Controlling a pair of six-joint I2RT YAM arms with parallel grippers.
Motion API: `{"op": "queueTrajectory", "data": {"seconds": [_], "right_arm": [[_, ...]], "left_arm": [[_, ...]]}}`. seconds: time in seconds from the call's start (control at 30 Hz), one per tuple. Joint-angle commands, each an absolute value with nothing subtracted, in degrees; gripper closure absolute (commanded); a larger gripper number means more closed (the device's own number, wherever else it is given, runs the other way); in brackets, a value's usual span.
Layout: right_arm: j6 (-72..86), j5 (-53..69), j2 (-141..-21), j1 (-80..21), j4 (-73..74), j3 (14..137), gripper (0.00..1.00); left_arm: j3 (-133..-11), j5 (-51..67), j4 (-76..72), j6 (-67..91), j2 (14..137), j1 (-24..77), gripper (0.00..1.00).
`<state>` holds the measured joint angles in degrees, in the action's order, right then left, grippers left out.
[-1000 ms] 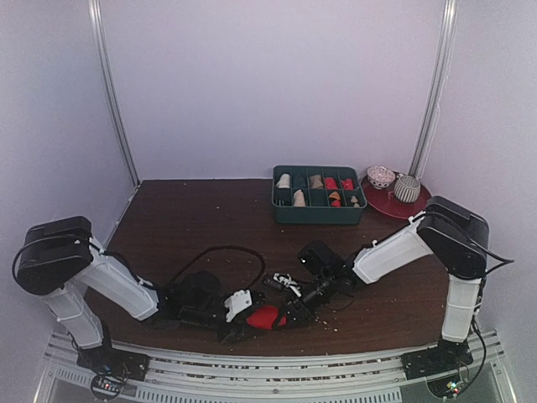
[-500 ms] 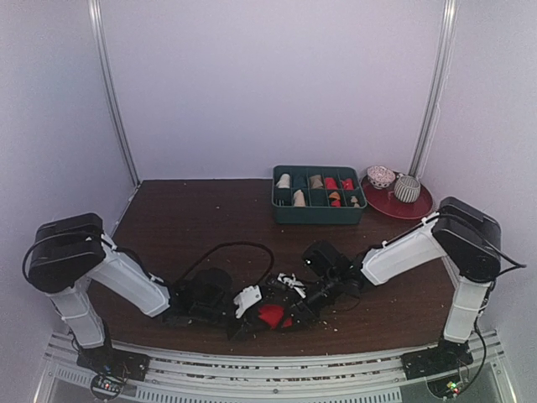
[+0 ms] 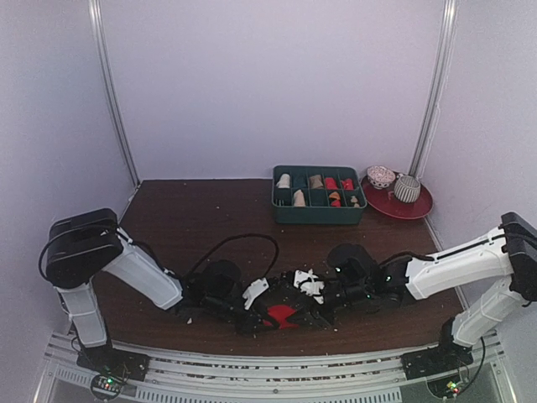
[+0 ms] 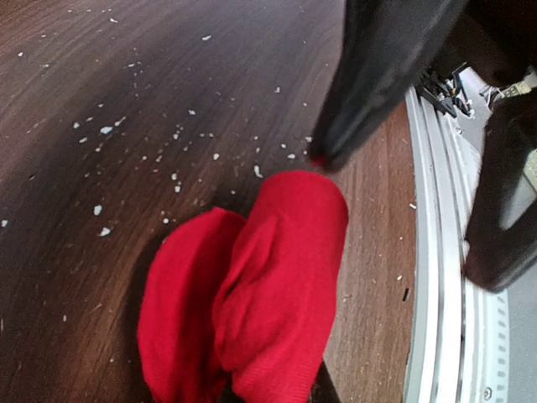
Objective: Roll the socks
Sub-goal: Roll a pair of socks at the center of the board.
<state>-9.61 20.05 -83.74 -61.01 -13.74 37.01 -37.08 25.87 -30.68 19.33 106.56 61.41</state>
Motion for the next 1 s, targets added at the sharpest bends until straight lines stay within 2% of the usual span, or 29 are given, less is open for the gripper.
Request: {"op": "queueTrajectory", "data": {"seconds": [0.0,0.3,0.57,0.63,0.7,0.83,0.97], "right_arm": [[-16.25,16.65,-87.49,-61.7,-13.1,38.14,0.5],[-16.97,16.85,-92.77,-62.38,-14.57,39.2,0.5],[-11.37,22.23,-97.65,-62.03,-6.28,43.25,0.65],[-8.08,24.32,-99.19,-60.86,-4.39,43.25,0.66],[-4.47,25.73,-100.73,-59.68,-3.2,42.79,0.68],[1.89,31.94,-103.99,-58.37,-2.13,42.09,0.69],[6.56,35.13,-107.73,-57.66,-1.25,42.02,0.69]], "left_arm": [[-33.97,26.07,-13.15,21.38,112.48,61.7,1.0],[-33.59,26.89,-13.1,20.77,113.52,61.7,1.0],[-34.01,23.54,-14.34,19.35,112.64,61.68,1.0],[-33.99,18.91,-15.04,17.37,109.58,61.7,0.78],[-34.24,14.54,-15.21,15.01,105.06,61.7,0.67],[-34.41,6.96,-15.92,11.09,96.62,61.7,0.5],[-30.68,4.4,-22.09,7.25,88.23,61.7,0.29]]}}
